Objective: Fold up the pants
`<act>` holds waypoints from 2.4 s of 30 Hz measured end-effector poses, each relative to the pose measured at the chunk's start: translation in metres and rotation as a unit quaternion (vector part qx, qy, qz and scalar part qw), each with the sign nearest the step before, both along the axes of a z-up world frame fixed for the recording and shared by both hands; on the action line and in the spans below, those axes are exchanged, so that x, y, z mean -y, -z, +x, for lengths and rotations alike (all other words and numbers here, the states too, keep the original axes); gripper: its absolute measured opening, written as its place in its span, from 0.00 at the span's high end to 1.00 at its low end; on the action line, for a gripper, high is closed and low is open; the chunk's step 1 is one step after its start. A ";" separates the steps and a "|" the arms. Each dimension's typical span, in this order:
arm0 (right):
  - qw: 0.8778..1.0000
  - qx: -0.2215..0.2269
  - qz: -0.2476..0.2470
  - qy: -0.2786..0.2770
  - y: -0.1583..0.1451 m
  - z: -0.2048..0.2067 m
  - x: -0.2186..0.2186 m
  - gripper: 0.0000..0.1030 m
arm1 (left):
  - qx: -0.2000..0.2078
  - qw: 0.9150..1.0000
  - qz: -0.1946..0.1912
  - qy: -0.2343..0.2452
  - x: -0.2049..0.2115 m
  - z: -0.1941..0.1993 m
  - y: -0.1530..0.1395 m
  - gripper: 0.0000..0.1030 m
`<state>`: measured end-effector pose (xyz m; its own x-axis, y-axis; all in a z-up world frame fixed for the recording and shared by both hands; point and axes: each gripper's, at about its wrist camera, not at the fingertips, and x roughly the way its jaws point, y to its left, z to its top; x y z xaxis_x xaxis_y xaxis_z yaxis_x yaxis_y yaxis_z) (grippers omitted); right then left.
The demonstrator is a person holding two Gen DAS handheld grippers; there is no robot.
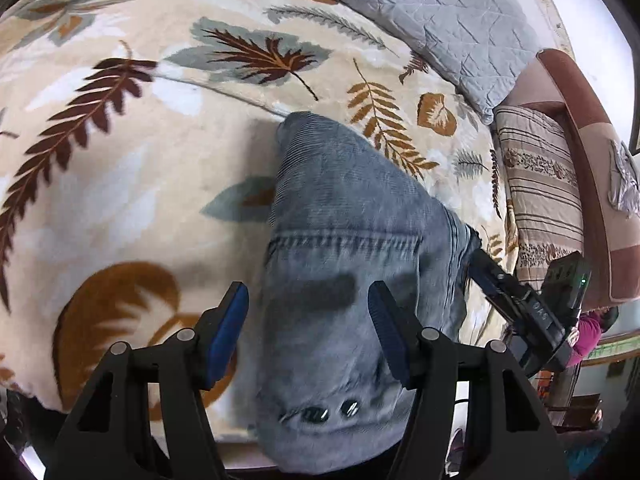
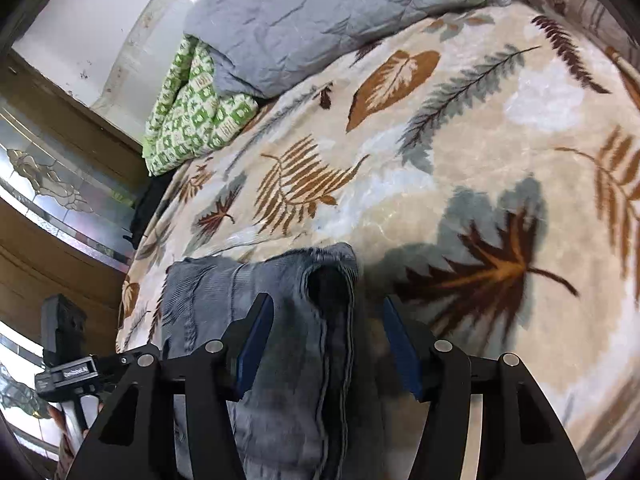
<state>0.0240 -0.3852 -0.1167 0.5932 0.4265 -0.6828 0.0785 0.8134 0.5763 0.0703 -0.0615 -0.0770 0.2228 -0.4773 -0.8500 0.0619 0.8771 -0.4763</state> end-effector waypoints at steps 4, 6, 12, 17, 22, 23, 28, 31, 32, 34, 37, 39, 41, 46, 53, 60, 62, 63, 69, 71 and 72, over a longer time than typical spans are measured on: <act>0.998 0.001 -0.057 -0.039 0.001 0.016 -0.023 0.85 | -0.005 1.000 0.017 0.015 0.018 0.009 0.001 0.40; 0.993 0.028 -0.101 -0.054 -0.015 0.018 -0.031 0.91 | -0.004 1.000 0.016 0.014 0.019 0.010 0.001 0.40; 0.981 -0.002 -0.174 -0.082 -0.001 0.047 -0.036 0.86 | -0.024 1.000 0.002 -0.002 0.017 0.017 0.016 0.39; 0.994 0.005 -0.093 -0.060 -0.011 0.029 -0.011 0.76 | -0.012 1.000 0.000 0.015 0.007 0.002 0.000 0.39; 0.997 0.000 -0.034 -0.066 -0.014 -0.017 0.004 0.51 | -0.005 0.999 -0.034 0.038 -0.007 -0.036 -0.008 0.39; 0.997 0.004 -0.024 -0.071 -0.014 -0.027 0.003 0.51 | -0.006 0.998 -0.035 0.042 -0.007 -0.041 -0.006 0.39; 0.996 0.008 -0.012 -0.084 0.001 -0.052 -0.009 0.51 | -0.005 0.999 0.013 0.048 0.008 -0.059 0.018 0.36; 0.992 -0.009 -0.095 -0.086 0.018 -0.055 -0.023 0.50 | -0.010 0.999 0.013 0.045 0.008 -0.058 0.023 0.28; 0.991 0.003 -0.104 -0.086 0.018 -0.056 -0.024 0.49 | -0.013 0.999 0.011 0.041 0.006 -0.058 0.023 0.27; 0.992 -0.007 -0.100 -0.082 0.014 -0.055 -0.023 0.46 | -0.018 0.999 0.004 0.039 0.002 -0.058 0.022 0.27; 0.994 -0.001 -0.076 -0.074 0.002 -0.055 -0.013 0.42 | -0.018 0.999 -0.005 0.042 -0.004 -0.054 0.013 0.27; 0.998 0.009 -0.043 -0.053 -0.004 -0.053 0.002 0.31 | -0.002 0.999 -0.006 0.036 -0.008 -0.051 0.004 0.28; 0.999 0.006 0.000 -0.043 -0.001 -0.045 0.014 0.29 | 0.004 1.000 -0.014 0.028 -0.010 -0.041 -0.003 0.28; 0.994 -0.028 0.073 -0.075 0.030 -0.024 0.007 0.28 | -0.037 0.997 -0.055 0.027 0.000 -0.019 0.012 0.28; 0.971 -0.018 0.182 -0.154 0.043 -0.016 -0.007 0.17 | -0.078 0.993 -0.087 0.030 0.009 -0.010 0.042 0.19; 0.973 -0.018 0.157 -0.170 0.041 -0.014 -0.012 0.17 | -0.078 0.992 -0.098 0.032 0.007 -0.010 0.043 0.17; 0.975 -0.021 0.155 -0.161 0.041 -0.014 -0.013 0.17 | -0.074 0.992 -0.093 0.033 0.010 -0.011 0.041 0.16; 0.976 -0.025 0.151 -0.154 0.039 -0.014 -0.015 0.17 | -0.072 0.993 -0.091 0.034 0.011 -0.011 0.040 0.17; 0.980 -0.038 0.117 -0.158 0.019 -0.017 -0.039 0.22 | -0.055 0.992 -0.105 0.040 0.014 -0.021 0.021 0.58; 0.980 -0.035 0.082 -0.175 0.008 -0.020 -0.052 0.22 | -0.040 0.994 -0.095 0.048 0.016 -0.024 0.011 0.62; 0.981 -0.034 0.054 -0.182 0.002 -0.020 -0.059 0.22 | -0.037 0.994 -0.094 0.049 0.016 -0.025 0.008 0.63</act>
